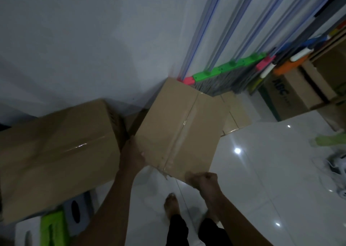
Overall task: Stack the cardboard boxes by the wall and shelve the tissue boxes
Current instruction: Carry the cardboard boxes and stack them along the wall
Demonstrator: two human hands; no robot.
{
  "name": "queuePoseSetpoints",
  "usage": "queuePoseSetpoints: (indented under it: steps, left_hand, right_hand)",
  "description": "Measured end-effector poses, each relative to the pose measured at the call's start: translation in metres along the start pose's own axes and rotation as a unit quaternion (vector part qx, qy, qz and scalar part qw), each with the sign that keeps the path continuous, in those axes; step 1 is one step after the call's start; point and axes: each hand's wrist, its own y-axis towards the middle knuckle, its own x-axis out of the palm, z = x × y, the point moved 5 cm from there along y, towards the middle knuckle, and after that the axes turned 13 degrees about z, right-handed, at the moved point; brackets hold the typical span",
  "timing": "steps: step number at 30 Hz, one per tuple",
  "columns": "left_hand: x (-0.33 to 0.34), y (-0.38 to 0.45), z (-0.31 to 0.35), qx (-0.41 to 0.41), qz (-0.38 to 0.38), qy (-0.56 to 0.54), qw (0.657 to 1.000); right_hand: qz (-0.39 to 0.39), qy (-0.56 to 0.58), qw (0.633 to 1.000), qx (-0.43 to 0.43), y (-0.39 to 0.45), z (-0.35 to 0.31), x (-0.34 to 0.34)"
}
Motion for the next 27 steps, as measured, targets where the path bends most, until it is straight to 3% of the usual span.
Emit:
queuePoseSetpoints:
  steps: [3, 6, 8, 12, 14, 17, 22, 24, 27]
  left_hand:
    - [0.009, -0.007, -0.001, 0.022, 0.020, 0.020, 0.999]
    - [0.013, -0.019, 0.012, 0.134, 0.132, 0.031, 0.982]
    - [0.023, -0.034, 0.026, 0.175, 0.167, 0.028, 0.970]
    - [0.060, -0.070, 0.050, 0.094, 0.110, -0.002, 0.989]
    - [0.082, -0.081, 0.056, 0.055, 0.036, -0.003, 0.998]
    - [0.099, -0.079, 0.052, 0.070, -0.041, 0.058, 0.995]
    - [0.081, -0.055, 0.030, 0.102, -0.072, 0.074, 0.989]
    - [0.075, -0.051, 0.030, 0.110, -0.078, 0.092, 0.987]
    - [0.076, -0.053, 0.039, 0.106, -0.065, 0.138, 0.983]
  right_hand:
    - [0.016, -0.008, 1.000, 0.018, 0.009, 0.013, 0.010]
    - [0.072, -0.016, 0.996, 0.047, 0.009, 0.012, 0.006]
    - [0.096, -0.047, 0.994, 0.023, 0.014, 0.008, 0.001]
    - [0.068, -0.117, 0.990, -0.031, 0.023, 0.000, -0.008]
    - [0.043, -0.112, 0.992, -0.036, 0.027, -0.002, -0.010]
    - [0.022, -0.125, 0.991, -0.052, 0.024, -0.001, -0.012]
    - [-0.050, -0.153, 0.984, -0.072, 0.007, -0.008, 0.001]
    - [-0.026, -0.293, 0.938, -0.183, 0.012, -0.023, -0.004]
    - [0.104, -0.402, 0.825, -0.383, 0.020, -0.059, -0.025]
